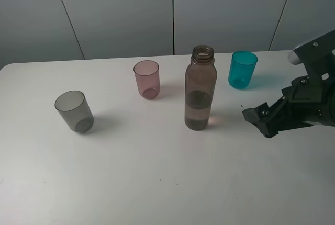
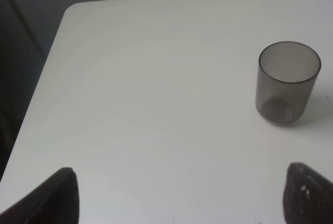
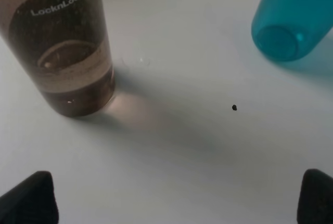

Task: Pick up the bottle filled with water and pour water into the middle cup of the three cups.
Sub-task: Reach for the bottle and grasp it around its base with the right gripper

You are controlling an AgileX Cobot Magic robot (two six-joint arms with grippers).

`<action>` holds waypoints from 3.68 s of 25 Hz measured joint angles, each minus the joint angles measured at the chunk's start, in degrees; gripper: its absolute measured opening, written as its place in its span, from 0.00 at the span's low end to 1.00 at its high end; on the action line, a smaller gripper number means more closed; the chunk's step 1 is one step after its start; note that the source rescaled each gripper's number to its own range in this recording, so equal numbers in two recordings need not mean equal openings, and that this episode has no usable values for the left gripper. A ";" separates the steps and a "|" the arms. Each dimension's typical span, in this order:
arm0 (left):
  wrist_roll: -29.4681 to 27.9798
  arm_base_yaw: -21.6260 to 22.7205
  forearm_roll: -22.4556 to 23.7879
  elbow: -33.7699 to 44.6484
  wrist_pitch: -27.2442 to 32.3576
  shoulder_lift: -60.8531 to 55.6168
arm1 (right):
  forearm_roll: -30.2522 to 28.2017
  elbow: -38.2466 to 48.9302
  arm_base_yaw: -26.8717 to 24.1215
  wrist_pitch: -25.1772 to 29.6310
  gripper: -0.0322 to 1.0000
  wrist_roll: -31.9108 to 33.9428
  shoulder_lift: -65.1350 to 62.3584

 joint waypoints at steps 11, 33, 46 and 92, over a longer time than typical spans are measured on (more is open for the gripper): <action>-0.23 0.00 0.00 0.00 0.00 0.00 | 0.00 0.00 0.00 -0.08 1.00 0.11 0.00; -0.23 0.00 0.00 0.00 0.00 0.00 | 1.36 0.00 0.00 -1.24 1.00 0.11 0.00; -0.23 0.00 0.00 0.00 0.00 0.00 | 1.52 0.00 0.00 -1.34 1.00 0.11 0.00; -0.23 0.00 0.00 0.00 0.00 0.00 | -15.82 1.61 12.12 -38.18 1.00 20.38 24.64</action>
